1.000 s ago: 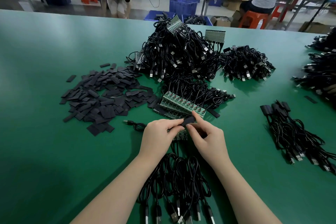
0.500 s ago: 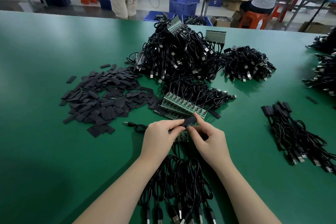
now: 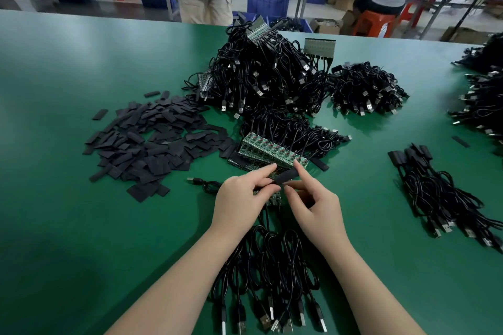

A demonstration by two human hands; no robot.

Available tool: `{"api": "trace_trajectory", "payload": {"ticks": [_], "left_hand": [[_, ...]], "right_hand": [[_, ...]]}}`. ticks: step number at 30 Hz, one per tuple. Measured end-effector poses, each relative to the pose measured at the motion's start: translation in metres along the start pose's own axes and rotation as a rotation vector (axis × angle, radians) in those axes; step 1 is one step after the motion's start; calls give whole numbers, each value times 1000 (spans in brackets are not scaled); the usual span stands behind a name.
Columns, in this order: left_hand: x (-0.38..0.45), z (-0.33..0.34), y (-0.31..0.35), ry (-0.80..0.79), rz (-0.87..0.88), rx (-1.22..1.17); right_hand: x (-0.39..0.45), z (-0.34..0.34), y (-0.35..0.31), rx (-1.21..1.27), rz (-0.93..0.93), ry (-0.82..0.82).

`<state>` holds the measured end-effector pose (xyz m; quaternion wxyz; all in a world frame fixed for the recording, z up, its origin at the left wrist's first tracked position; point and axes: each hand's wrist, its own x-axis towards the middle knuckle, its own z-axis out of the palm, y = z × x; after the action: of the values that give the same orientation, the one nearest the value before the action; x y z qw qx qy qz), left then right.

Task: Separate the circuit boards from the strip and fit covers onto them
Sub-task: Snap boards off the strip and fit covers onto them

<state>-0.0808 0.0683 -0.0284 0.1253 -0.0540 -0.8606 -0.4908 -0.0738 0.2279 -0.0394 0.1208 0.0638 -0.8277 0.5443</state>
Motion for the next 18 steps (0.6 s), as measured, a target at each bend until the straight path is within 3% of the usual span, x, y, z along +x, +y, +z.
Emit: {"api": "trace_trajectory", "payload": {"ticks": [8, 13, 18], "left_hand": [[-2, -3, -1, -19, 37, 20], [-2, -1, 1, 26, 94, -9], [-3, -1, 3, -8, 129, 22]], "right_hand": [[-2, 0, -3, -82, -74, -55], [0, 0, -7, 67, 60, 26], [3, -4, -6, 94, 91, -2]]}}
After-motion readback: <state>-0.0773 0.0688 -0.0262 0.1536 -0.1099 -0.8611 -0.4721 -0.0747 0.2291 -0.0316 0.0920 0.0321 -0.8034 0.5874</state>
